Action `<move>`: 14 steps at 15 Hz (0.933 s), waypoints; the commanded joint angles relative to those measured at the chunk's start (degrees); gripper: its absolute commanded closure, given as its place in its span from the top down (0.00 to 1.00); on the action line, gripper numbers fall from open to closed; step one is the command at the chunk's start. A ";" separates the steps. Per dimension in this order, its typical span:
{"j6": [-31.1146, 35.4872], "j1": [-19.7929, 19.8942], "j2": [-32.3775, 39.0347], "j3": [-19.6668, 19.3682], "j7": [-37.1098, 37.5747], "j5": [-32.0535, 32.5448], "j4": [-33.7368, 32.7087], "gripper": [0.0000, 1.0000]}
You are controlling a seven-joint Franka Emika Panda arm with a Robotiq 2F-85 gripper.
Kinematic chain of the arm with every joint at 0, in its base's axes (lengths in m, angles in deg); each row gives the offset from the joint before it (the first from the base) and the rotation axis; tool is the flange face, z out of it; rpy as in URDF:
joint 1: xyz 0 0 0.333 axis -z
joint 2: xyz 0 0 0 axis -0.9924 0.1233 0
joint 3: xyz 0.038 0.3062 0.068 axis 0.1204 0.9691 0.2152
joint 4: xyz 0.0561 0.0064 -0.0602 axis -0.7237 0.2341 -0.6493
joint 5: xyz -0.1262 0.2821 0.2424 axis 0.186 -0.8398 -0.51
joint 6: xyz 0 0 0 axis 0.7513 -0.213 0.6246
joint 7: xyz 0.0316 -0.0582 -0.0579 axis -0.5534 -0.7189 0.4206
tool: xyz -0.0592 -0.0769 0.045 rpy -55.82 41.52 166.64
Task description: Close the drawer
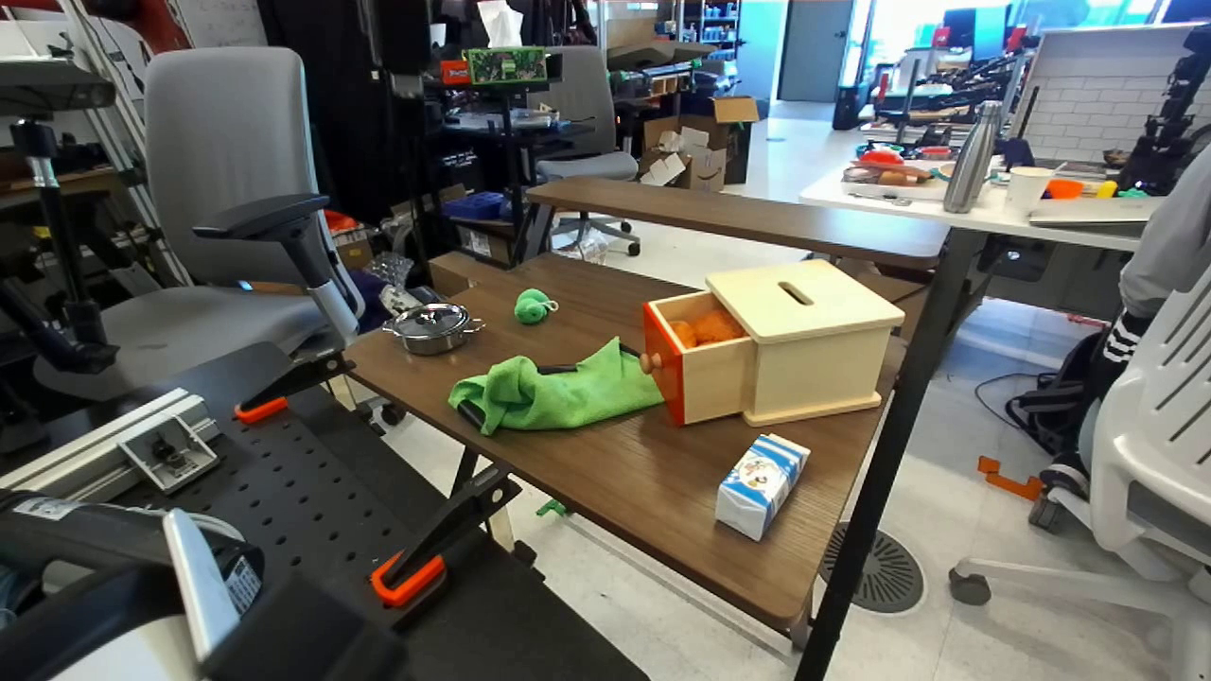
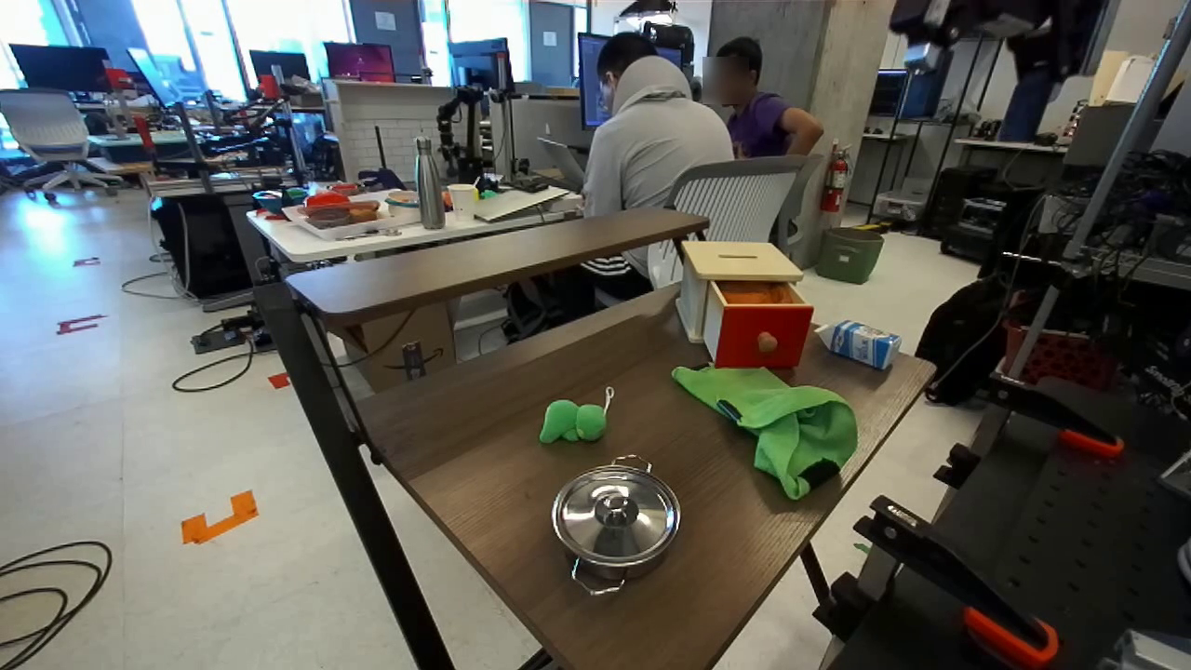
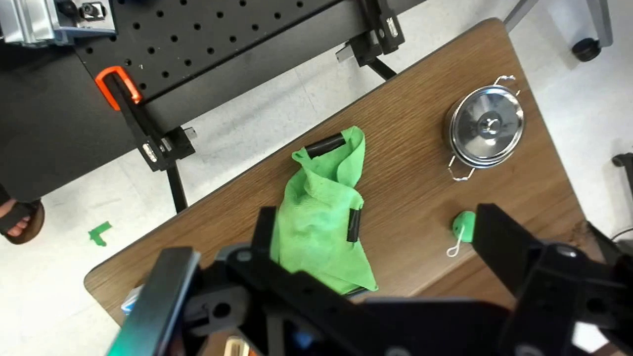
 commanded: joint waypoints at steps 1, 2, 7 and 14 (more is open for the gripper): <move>4.21 1.64 9.66 0.79 5.22 0.88 -3.75 1.00; 5.63 1.69 11.63 0.70 6.69 1.06 -4.17 1.00; 13.58 0.83 21.50 -0.01 13.64 4.50 -6.59 1.00; 21.78 -0.68 34.85 -2.93 15.30 7.43 -13.34 1.00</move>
